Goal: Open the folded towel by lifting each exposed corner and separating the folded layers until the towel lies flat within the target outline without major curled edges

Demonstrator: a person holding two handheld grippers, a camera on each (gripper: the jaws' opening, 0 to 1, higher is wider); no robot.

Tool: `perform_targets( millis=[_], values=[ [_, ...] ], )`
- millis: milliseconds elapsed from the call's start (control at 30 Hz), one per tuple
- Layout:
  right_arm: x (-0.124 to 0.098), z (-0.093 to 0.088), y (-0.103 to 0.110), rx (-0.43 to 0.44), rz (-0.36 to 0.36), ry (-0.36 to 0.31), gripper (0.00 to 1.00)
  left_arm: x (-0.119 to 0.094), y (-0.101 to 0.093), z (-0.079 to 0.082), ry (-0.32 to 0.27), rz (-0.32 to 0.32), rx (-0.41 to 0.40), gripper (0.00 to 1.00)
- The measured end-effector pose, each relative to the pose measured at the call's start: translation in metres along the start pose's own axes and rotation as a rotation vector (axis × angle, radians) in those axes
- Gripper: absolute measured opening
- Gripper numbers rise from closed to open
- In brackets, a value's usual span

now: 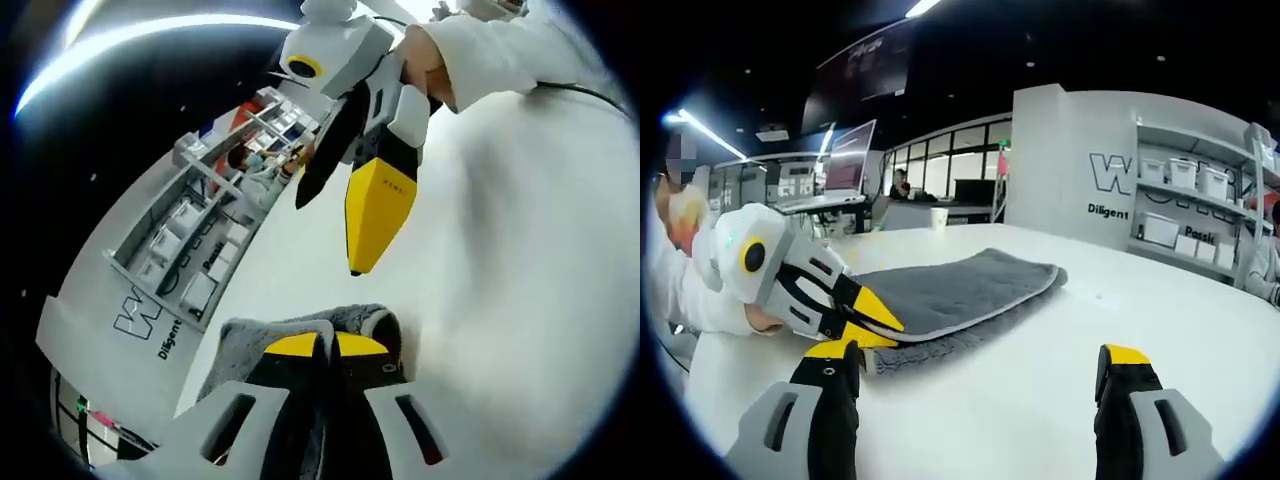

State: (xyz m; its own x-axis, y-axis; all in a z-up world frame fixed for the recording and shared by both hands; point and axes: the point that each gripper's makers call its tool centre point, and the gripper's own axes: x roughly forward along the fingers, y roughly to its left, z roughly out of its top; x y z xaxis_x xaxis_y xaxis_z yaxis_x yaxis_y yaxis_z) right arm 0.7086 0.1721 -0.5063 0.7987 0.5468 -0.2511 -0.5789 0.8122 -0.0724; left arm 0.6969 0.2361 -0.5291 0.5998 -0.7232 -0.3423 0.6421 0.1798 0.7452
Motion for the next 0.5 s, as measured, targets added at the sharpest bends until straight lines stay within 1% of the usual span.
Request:
perform_targets(
  millis=[300, 433, 500],
  values=[
    [0.001, -0.002, -0.001, 0.002, 0.000, 0.008, 0.99, -0.004, 0.008, 0.001, -0.015, 0.016, -0.036, 0.02],
    [0.001, -0.003, -0.003, 0.005, -0.002, 0.007, 0.99, -0.009, 0.017, 0.000, -0.015, 0.051, -0.039, 0.02],
    [0.002, -0.003, -0.003, 0.004, -0.002, 0.009, 0.99, -0.012, 0.024, -0.001, -0.006, 0.082, -0.024, 0.02]
  ],
)
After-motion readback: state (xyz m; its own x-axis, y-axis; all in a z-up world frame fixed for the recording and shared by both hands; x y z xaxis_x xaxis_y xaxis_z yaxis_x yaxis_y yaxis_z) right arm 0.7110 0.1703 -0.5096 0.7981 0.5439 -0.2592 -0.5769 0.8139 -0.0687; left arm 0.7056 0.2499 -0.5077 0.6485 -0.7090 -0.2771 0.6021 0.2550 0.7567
